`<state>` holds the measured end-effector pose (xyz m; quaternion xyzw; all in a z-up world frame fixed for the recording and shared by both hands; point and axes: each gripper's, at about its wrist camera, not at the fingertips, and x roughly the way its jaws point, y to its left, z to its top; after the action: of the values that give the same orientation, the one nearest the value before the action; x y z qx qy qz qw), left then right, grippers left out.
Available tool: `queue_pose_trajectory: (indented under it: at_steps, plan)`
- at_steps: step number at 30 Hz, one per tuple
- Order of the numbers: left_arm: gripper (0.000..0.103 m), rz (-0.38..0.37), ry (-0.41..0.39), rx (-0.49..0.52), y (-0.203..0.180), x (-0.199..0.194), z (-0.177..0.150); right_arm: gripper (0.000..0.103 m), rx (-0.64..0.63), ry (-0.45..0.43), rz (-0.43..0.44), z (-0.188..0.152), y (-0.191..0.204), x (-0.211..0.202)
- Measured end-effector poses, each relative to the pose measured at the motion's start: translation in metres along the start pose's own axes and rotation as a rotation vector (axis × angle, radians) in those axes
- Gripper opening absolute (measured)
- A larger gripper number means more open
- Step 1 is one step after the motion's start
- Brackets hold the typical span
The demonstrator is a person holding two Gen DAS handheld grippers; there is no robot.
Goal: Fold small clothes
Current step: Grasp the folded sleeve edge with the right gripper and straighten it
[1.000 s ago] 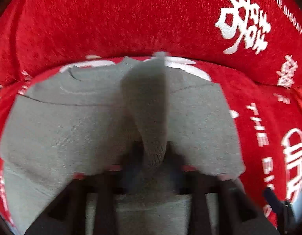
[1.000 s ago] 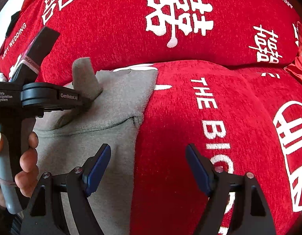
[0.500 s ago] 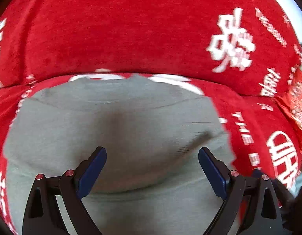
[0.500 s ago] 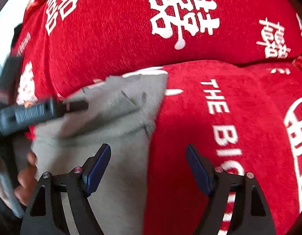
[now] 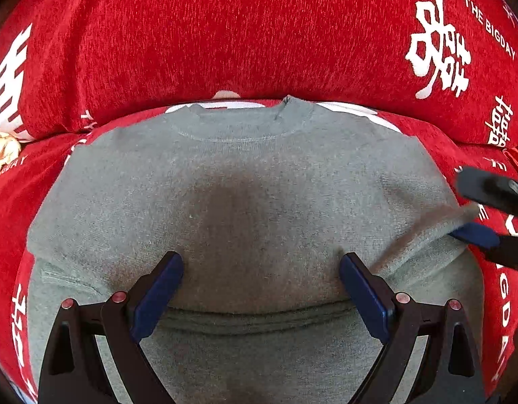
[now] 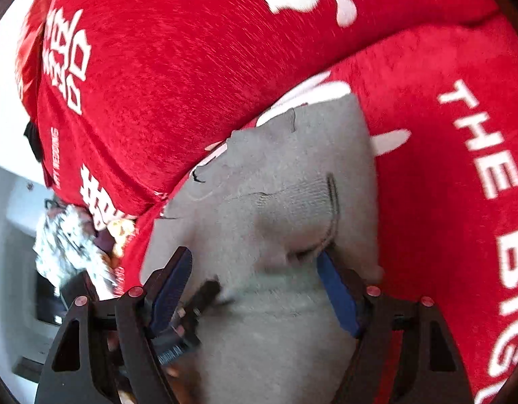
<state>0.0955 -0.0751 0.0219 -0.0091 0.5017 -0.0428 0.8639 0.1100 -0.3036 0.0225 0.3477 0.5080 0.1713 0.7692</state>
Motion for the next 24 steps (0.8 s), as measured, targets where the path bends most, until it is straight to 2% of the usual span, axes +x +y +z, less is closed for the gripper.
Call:
queue_pose_trajectory:
  at_steps: [1, 3, 4, 5, 7, 8, 11, 15, 17, 19, 21, 22, 24]
  plan:
    - [0.095, -0.004, 0.0, -0.002, 0.001, 0.0, 0.0, 0.072, 0.021, 0.008, -0.001, 0.004, -0.002, 0.006]
    - [0.095, -0.011, -0.001, -0.005, 0.003, 0.001, 0.0, 0.049, 0.03, 0.025, -0.012, 0.008, -0.004, 0.014]
    - [0.095, -0.013, -0.002, -0.002, 0.003, 0.001, 0.0, 0.024, 0.018, 0.042, -0.043, 0.009, -0.003, 0.018]
    - [0.095, -0.015, -0.001, -0.001, 0.003, 0.0, 0.001, 0.008, -0.001, 0.041, -0.071, 0.009, -0.001, 0.018]
    - [0.095, -0.028, -0.002, -0.005, 0.004, -0.002, 0.004, 0.007, -0.057, 0.011, -0.073, 0.008, 0.006, 0.007]
    - [0.095, -0.044, -0.008, -0.017, 0.006, -0.004, 0.006, 0.007, -0.112, -0.046, -0.079, 0.008, 0.017, -0.004]
    - [0.095, -0.064, -0.02, -0.043, 0.007, -0.008, 0.012, 0.007, -0.216, -0.14, -0.116, 0.008, 0.037, -0.019]
    - [0.095, -0.028, 0.03, -0.017, 0.0, 0.009, 0.011, 0.007, -0.266, -0.129, -0.228, 0.015, 0.032, -0.002]
    - [0.095, -0.009, 0.017, 0.008, -0.005, 0.007, 0.011, 0.007, -0.259, -0.095, -0.244, 0.017, 0.02, 0.008]
    - [0.095, -0.022, 0.023, 0.002, -0.002, 0.005, 0.011, 0.007, -0.275, -0.082, -0.26, 0.016, 0.016, 0.014]
    - [0.095, -0.035, 0.024, -0.013, 0.006, 0.001, 0.011, 0.01, -0.254, -0.075, -0.258, 0.018, 0.01, 0.008]
    - [0.095, -0.036, 0.019, -0.02, 0.011, -0.002, 0.012, 0.016, -0.231, -0.088, -0.265, 0.02, 0.007, 0.002]
    - [0.095, -0.03, 0.005, -0.028, 0.023, -0.008, 0.013, 0.024, -0.206, -0.162, -0.312, 0.021, 0.004, -0.018]
